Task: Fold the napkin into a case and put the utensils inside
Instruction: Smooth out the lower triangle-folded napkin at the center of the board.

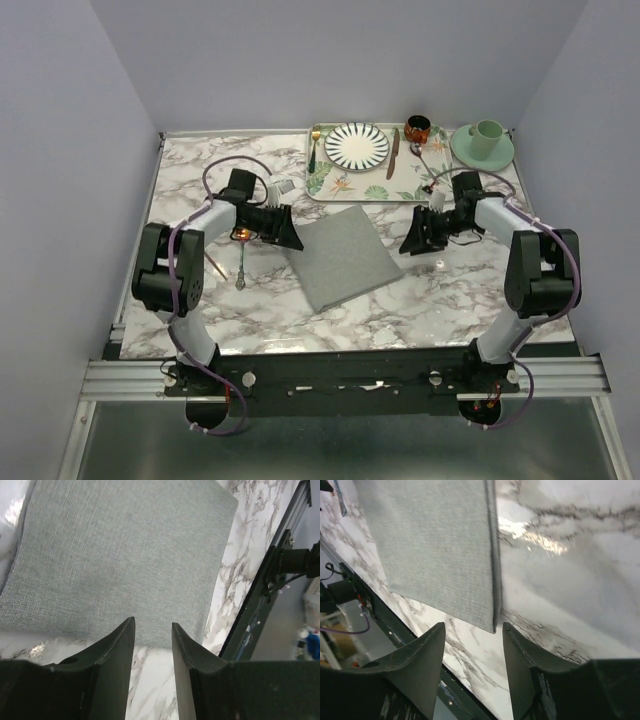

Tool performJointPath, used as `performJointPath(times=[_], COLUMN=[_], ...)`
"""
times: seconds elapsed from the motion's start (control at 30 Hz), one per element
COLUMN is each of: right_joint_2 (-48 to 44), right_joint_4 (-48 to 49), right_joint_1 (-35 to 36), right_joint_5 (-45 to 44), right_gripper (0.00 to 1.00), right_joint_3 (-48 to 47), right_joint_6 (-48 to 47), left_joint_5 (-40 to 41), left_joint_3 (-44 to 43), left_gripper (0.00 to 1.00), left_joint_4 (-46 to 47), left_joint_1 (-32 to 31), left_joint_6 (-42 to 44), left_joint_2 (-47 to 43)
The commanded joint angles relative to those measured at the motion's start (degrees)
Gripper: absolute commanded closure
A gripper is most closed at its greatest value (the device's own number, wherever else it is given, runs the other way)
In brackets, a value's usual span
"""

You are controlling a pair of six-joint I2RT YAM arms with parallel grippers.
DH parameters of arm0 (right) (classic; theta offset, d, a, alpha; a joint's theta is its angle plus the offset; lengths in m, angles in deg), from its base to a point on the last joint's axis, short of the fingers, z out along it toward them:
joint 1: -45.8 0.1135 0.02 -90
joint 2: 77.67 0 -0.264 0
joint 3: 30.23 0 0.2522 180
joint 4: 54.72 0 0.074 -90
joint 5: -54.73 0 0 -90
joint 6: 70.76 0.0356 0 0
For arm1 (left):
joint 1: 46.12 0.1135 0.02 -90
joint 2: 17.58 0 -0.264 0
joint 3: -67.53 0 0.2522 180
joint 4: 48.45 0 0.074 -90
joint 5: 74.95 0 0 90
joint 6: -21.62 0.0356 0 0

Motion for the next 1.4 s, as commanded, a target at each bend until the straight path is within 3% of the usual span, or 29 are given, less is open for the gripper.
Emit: performJointPath(times=[0.0, 0.17, 0.3, 0.4, 0.57, 0.83, 0.93, 1.07, 1.1, 1.17, 1.37], right_joint_2=[-1.9, 0.4, 3.2, 5.6, 8.9, 14.3, 14.4, 12.3, 11.5, 9.2, 5.8], right_joint_4=[-7.8, -2.5, 0.9, 1.9, 3.9, 4.1, 4.1, 4.1, 4.1, 4.1, 3.3], right_joint_1=[0.0, 4.5, 8.1, 10.7, 12.1, 12.2, 12.1, 12.1, 12.1, 12.1, 12.2], right_joint_5=[2.6, 8.6, 11.4, 12.4, 10.4, 3.6, 3.1, 5.3, 6.1, 8.5, 10.0], right_gripper=[0.42, 0.46, 0.47, 0.48, 0.49, 0.53, 0.53, 0.52, 0.52, 0.51, 0.5], right_joint_3=[-5.6, -3.8, -3.4, -3.4, -0.8, 0.2, 0.5, 0.8, 0.8, 1.0, -0.8], right_joint_6=[-6.0, 0.4, 4.8, 5.9, 6.4, 5.1, 5.3, 5.3, 5.4, 5.7, 5.8], left_joint_5=[8.8, 6.4, 2.4, -4.3, -9.5, -13.1, -15.9, -19.9, -20.4, -21.7, -22.0], left_joint_3=[-2.0, -6.7, -7.0, -8.8, -8.2, -6.2, -5.3, -6.4, -7.3, -7.0, 1.2], left_gripper=[0.55, 0.61, 0.61, 0.6, 0.59, 0.56, 0.54, 0.47, 0.47, 0.47, 0.48], left_joint_4=[-3.4, -4.1, 0.9, 2.8, 8.8, 9.7, 9.1, -2.9, -10.3, -15.8, -15.1], left_joint_1=[-3.4, -5.1, -4.9, -4.2, -2.8, 2.4, 3.1, -1.4, -2.5, -4.9, -12.5], left_joint_6=[10.7, 7.3, 2.7, -0.5, -5.7, -7.6, -5.8, 7.4, 13.7, 17.5, 17.1], left_joint_2=[-8.6, -3.2, 1.9, 6.3, 11.8, 20.1, 19.2, 11.5, 8.6, 6.3, 2.1])
